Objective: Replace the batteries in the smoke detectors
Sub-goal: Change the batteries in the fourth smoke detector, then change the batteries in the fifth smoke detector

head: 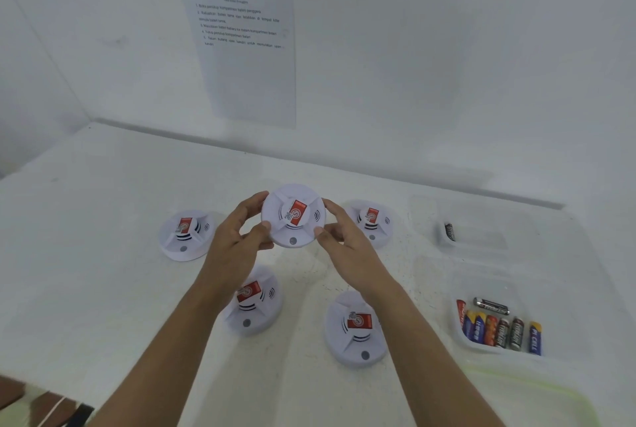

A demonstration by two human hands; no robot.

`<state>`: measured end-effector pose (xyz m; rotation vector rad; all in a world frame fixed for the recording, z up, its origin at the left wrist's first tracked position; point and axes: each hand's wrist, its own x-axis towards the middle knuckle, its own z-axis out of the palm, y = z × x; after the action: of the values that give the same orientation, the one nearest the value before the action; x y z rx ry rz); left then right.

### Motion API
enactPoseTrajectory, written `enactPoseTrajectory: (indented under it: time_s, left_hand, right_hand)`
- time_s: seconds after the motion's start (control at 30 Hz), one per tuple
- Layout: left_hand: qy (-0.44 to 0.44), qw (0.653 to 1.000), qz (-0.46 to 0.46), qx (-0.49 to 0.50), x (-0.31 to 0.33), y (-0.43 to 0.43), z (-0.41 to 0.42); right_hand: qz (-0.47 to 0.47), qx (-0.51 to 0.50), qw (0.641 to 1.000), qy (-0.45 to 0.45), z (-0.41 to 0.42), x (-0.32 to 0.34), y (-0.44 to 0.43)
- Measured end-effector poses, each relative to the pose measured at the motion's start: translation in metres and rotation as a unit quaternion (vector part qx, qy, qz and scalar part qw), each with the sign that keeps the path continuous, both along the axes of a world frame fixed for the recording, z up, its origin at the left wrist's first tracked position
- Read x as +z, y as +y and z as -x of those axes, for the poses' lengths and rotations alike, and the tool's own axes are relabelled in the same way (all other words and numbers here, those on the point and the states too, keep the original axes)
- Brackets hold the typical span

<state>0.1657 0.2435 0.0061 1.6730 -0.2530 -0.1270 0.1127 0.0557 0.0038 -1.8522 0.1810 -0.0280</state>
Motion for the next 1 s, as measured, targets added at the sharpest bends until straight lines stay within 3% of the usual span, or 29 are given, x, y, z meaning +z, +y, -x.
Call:
enactPoseTrajectory:
  time_s: [0.53,0.63,0.8,1.0]
  left_hand:
    - [0.023,0.999,-0.013,0.025,-0.005,-0.005,-0.028]
    - [0.062,0.995,-0.066,0.045,-0.017,-0.009,-0.046]
    - [0.053,0.971,-0.229,0.044,-0.033,-0.012,-0.065]
    - [0.017,0.947,-0.314,0.060,-0.039,-0.015,-0.066]
  right_hand:
    - [0.011,-0.012,1.000,0.026,-0.020,0.000,0.006]
    - [0.039,-0.018,0.998,0.052,-0.035,-0.006,0.014]
    - [0.115,-0.003,0.987,0.113,-0.058,-0.021,0.026]
    - [0.191,0.014,0.973,0.128,-0.063,-0.022,0.029]
